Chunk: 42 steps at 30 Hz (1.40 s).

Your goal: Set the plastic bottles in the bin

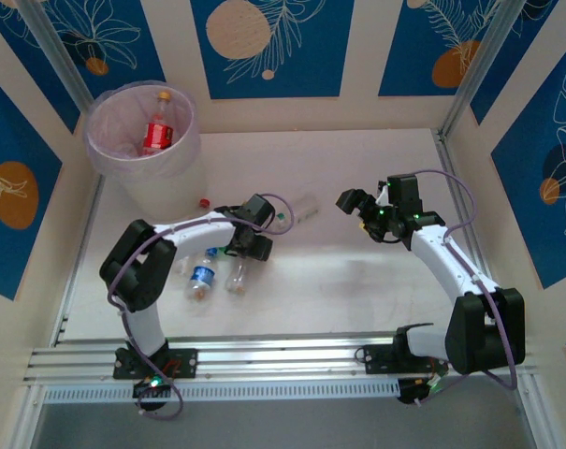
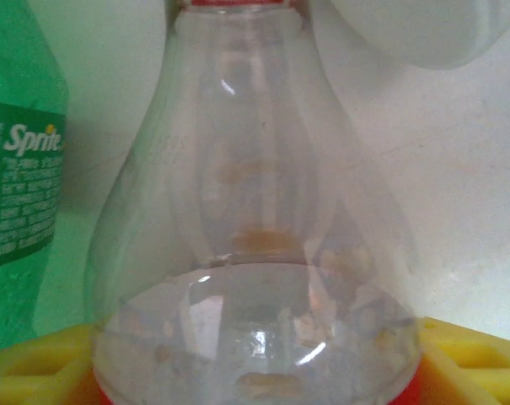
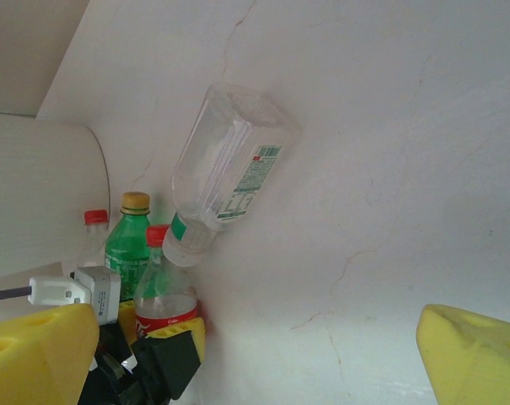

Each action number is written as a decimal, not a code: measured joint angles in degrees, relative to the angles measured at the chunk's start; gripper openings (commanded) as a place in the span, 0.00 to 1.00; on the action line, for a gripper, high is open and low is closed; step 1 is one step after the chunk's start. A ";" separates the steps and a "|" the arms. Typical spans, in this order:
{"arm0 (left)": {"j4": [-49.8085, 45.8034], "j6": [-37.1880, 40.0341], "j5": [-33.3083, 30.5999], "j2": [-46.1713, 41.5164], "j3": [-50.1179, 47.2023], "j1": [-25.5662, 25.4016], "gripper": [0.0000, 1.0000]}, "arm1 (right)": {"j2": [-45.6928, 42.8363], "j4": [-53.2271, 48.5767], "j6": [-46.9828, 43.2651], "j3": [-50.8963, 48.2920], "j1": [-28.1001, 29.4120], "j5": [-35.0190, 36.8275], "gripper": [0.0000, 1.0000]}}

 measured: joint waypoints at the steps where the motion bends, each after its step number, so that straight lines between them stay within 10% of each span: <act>1: -0.15 -0.02 0.00 -0.66 0.02 -0.02 0.66 | 0.00 0.07 0.00 0.00 0.02 -0.13 0.97; 21: -8.04 8.09 7.23 -16.06 24.74 2.03 0.45 | 0.07 1.27 0.02 -0.04 0.17 -0.55 0.97; 35: -2.21 11.67 11.41 -15.82 41.18 28.65 0.00 | -3.30 0.63 0.02 -0.94 -0.17 -0.55 0.97; 42: 8.17 7.37 14.64 -15.06 41.38 37.94 0.00 | -5.09 -0.46 0.00 -2.08 -1.07 -0.50 0.97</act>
